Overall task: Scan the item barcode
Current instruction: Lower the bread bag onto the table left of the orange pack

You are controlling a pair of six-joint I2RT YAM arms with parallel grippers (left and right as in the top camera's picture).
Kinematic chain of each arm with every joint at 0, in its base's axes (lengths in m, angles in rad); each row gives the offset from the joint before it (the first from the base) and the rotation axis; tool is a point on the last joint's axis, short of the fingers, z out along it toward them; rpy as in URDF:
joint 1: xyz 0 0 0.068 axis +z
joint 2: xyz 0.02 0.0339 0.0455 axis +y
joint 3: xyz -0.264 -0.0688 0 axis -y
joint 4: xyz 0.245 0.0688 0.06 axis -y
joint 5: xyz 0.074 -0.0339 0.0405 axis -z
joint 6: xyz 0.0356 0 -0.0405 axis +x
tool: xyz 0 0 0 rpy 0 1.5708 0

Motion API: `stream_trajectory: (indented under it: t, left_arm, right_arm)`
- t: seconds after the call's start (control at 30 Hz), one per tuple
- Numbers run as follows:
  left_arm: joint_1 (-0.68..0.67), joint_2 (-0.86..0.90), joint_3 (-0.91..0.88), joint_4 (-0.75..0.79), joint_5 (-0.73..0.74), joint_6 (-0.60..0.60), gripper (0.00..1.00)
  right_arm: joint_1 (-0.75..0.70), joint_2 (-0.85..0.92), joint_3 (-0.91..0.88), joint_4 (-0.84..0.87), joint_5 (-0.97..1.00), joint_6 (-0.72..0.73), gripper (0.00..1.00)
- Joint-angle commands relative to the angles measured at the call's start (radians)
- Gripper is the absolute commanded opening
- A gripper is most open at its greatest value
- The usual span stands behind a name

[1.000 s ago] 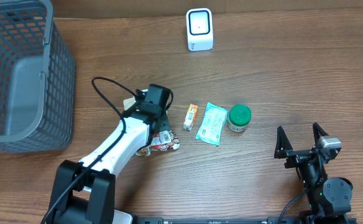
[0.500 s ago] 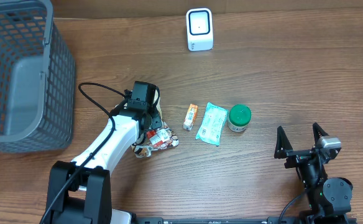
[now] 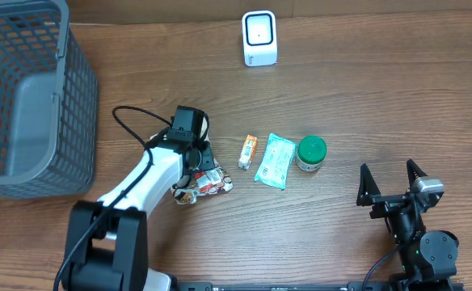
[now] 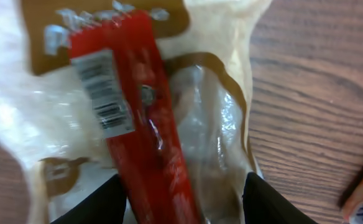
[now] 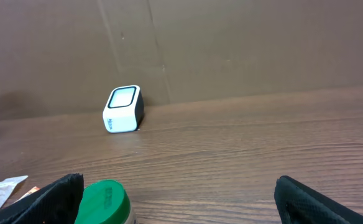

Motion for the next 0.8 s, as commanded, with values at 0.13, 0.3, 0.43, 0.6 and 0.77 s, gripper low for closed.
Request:
stream_trajectory:
  t: [0.13, 0.3, 0.43, 0.6, 0.77]
  left_arm:
    - [-0.001, 0.042, 0.002, 0.008, 0.064, 0.101, 0.50]
    - [-0.001, 0.042, 0.018, 0.021, 0.159, 0.169, 0.50]
    - [-0.001, 0.042, 0.043, 0.018, 0.159, 0.171, 0.49]
    - [0.000, 0.042, 0.129, -0.051, 0.122, 0.159, 0.56]
    - [0.000, 0.042, 0.192, -0.134, 0.121, 0.148, 0.62]
  right_arm:
    - [-0.003, -0.003, -0.010, 0.006, 0.006, -0.004, 1.00]
    - [-0.003, -0.003, -0.010, 0.006, 0.006, -0.004, 1.00]
    - [-0.003, -0.002, -0.010, 0.006, 0.006, -0.004, 1.00]
    - [-0.003, -0.003, -0.010, 0.006, 0.006, -0.004, 1.00]
    - [-0.003, -0.003, -0.010, 0.006, 0.006, -0.004, 1.00]
